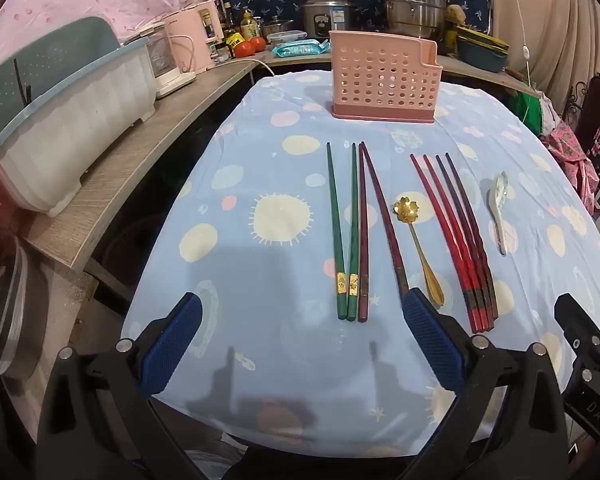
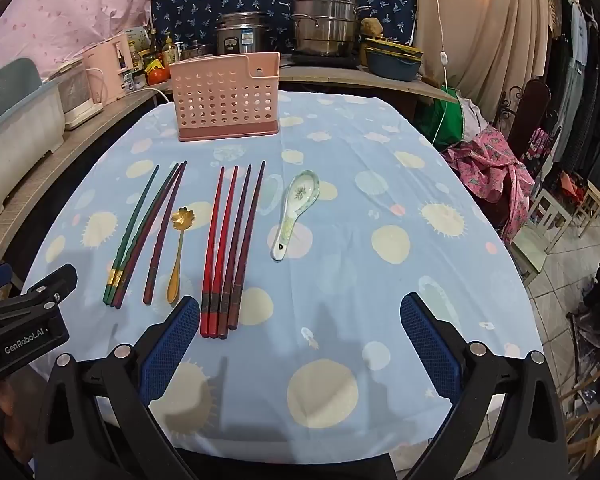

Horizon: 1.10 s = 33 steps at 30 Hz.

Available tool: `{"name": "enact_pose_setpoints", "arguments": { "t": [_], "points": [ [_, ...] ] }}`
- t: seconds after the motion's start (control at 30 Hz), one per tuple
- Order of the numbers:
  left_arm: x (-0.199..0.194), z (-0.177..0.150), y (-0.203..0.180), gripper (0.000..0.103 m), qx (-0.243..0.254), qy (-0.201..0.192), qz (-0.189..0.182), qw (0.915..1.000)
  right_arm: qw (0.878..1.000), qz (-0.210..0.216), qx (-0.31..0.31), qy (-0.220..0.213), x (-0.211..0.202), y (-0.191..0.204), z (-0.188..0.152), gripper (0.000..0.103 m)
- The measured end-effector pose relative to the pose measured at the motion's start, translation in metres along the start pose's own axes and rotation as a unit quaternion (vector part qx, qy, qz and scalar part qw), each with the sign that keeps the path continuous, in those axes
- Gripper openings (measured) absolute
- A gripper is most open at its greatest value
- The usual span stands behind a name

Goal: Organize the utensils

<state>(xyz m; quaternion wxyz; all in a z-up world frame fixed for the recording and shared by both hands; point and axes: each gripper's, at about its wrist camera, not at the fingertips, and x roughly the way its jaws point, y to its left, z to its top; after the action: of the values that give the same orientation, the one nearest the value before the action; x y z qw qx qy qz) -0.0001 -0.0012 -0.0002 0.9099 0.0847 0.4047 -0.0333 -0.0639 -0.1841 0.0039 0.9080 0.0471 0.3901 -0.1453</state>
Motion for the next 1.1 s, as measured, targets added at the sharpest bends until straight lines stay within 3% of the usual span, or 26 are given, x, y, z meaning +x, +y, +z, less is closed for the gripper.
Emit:
{"name": "enact_pose_setpoints", "arguments": {
  "t": [1.1],
  "points": [
    [-0.002, -0.001, 0.013, 0.096, -0.009, 0.012, -0.004, 0.9999, 1.0, -0.001, -0.001, -0.007, -0.003, -0.001, -0.004, 0.096]
  ]
}}
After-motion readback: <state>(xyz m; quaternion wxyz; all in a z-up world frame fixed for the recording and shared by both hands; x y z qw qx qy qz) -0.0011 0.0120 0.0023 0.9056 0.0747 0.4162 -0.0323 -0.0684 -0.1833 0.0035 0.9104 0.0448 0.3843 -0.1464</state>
